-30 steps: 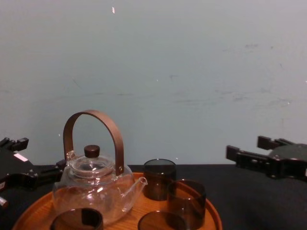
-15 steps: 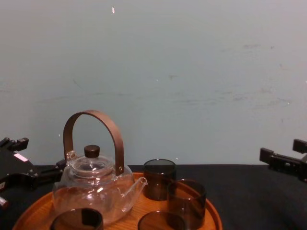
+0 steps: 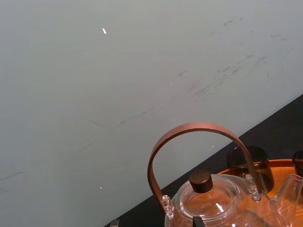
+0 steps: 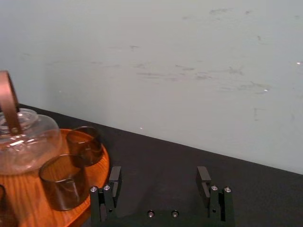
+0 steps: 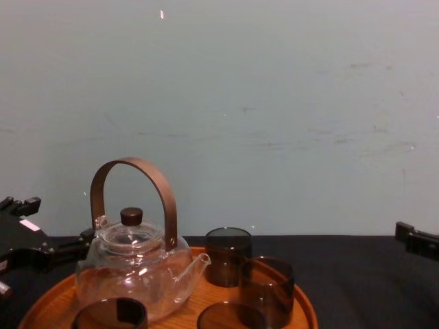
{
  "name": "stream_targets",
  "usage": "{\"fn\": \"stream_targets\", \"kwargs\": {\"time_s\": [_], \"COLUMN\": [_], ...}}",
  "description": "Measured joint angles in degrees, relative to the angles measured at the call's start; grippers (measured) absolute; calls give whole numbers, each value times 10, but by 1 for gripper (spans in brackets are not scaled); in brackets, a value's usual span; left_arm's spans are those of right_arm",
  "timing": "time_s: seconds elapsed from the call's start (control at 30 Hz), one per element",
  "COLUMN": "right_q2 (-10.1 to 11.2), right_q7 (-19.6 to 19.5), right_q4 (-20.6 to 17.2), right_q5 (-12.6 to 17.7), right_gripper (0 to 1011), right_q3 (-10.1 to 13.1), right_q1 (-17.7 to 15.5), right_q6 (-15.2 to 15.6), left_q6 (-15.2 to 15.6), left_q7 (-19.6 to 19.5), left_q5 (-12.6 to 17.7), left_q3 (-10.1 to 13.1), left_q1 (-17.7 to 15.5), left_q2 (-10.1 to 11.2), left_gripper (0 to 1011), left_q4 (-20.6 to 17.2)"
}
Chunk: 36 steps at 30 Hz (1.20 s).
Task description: Pick up the glass from the table and place it on the tray.
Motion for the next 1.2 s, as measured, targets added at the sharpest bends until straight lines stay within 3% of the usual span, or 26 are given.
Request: {"fn": "stream_targets", "kwargs": {"time_s": [0.3, 1.2], "right_q2": [-13, -10], "right_q7": [-24, -18], "right_q4": [20, 17], "right_q5": [-29, -22], "right_gripper": [1002, 1002], "right_q3": [11, 8], "right_q1": [6, 5], "right_q6": [-3, -2], "left_q6": [0, 0], "left_q7": [0, 0], "left_q5": [0, 0], "left_q3": [0, 0], "left_q1": [0, 0], "left_q2": [0, 0], "left_gripper": [1001, 1001], "left_q4": [0, 0]}}
